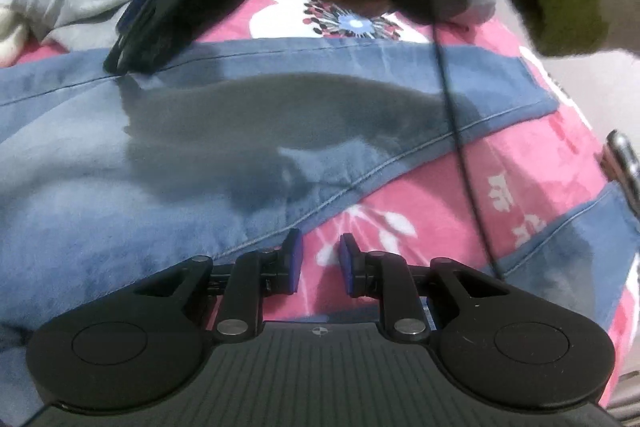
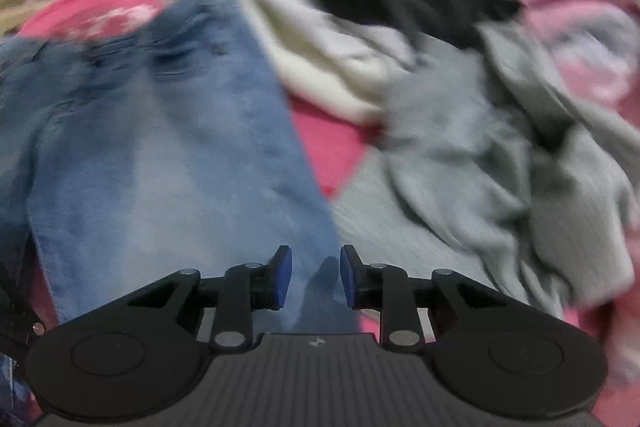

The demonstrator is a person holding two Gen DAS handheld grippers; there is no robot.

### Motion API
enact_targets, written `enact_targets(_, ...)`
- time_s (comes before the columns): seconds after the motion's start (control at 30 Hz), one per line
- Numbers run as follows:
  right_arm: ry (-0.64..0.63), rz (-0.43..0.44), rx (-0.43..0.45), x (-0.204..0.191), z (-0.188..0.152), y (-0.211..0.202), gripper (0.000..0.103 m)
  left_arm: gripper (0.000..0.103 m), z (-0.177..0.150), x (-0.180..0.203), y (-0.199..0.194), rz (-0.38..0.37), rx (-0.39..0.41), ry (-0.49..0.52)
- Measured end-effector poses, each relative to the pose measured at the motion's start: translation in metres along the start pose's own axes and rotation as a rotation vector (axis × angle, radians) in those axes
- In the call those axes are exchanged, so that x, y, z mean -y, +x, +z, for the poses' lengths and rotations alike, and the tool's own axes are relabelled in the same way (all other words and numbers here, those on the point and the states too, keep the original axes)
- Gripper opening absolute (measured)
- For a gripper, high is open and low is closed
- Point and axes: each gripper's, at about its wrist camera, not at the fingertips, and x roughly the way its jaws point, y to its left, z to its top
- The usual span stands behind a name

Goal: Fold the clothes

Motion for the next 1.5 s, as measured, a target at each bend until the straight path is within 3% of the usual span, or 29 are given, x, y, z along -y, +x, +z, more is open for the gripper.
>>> enact_targets(0.13,0.046,0.011,0.023,0.009,0.011,0.003,0.027,0.019,-0.003,-0.014,-0.040,0.056,0.062,0.000)
enact_targets(0.23,-0.007,0.018,0.025,0.004,0.013,0.002,0.027,0.019,-0.001,-0.037,-0.058,0.131,0.096,-0.065)
enact_targets(0.33,-0.068,0.028,0.026,-0.008,0.020,0.013,0.027,0.019,-0.001,-0.060,-0.045,0.198,0.038,-0.117)
enact_targets(0.47,-0.200,-0.027,0.018,-0.030,0.029,0.048,0.027,0.020,-0.012,-0.065,-0.034,0.177,0.007,-0.120)
enact_targets(0.53,-0.182,-0.094,0.017,-0.023,0.031,0.066,0.030,0.020,-0.013,-0.063,-0.033,0.168,-0.002,-0.113)
enact_targets(0.6,-0.114,-0.105,0.012,-0.015,0.035,0.069,0.030,0.020,-0.015,-0.065,-0.034,0.154,0.000,-0.124)
enact_targets(0.7,-0.117,-0.187,0.018,-0.020,0.036,0.056,0.024,0.020,-0.017,-0.071,-0.037,0.128,0.001,-0.149)
enact_targets(0.8,-0.063,-0.160,0.059,-0.018,0.044,0.032,0.024,0.020,-0.018,-0.073,-0.037,0.116,0.002,-0.129)
enact_targets(0.87,-0.094,-0.094,0.090,-0.025,0.052,0.027,0.024,0.020,-0.019,-0.074,-0.037,0.110,0.004,-0.118)
enact_targets(0.93,-0.146,-0.045,0.092,-0.036,0.061,0.042,0.024,0.020,-0.017,-0.073,-0.036,0.106,0.006,-0.105)
enact_targets(1.0,-0.159,-0.061,0.075,-0.040,0.069,0.070,0.023,0.020,-0.019,-0.072,-0.037,0.107,0.007,-0.084)
enact_targets(1.03,-0.125,-0.099,0.077,-0.034,0.074,0.082,0.022,0.020,-0.020,-0.071,-0.037,0.108,0.008,-0.073)
enact_targets(1.1,0.061,-0.178,0.093,-0.009,0.083,0.084,0.019,0.020,-0.019,-0.068,-0.038,0.111,0.006,-0.050)
enact_targets(1.17,0.293,-0.219,0.126,0.019,0.085,0.064,0.019,0.020,-0.019,-0.069,-0.040,0.110,0.004,-0.038)
enact_targets(1.23,0.413,-0.241,0.133,0.029,0.074,0.030,0.019,0.020,-0.017,-0.070,-0.040,0.106,0.000,-0.031)
enact_targets(1.37,0.677,-0.213,0.044,0.031,0.012,-0.054,0.019,0.020,-0.012,-0.074,-0.045,0.089,-0.008,-0.049)
enact_targets(1.5,0.956,-0.300,-0.125,0.019,-0.073,-0.113,0.019,0.020,-0.008,-0.072,-0.049,0.091,-0.001,-0.059)
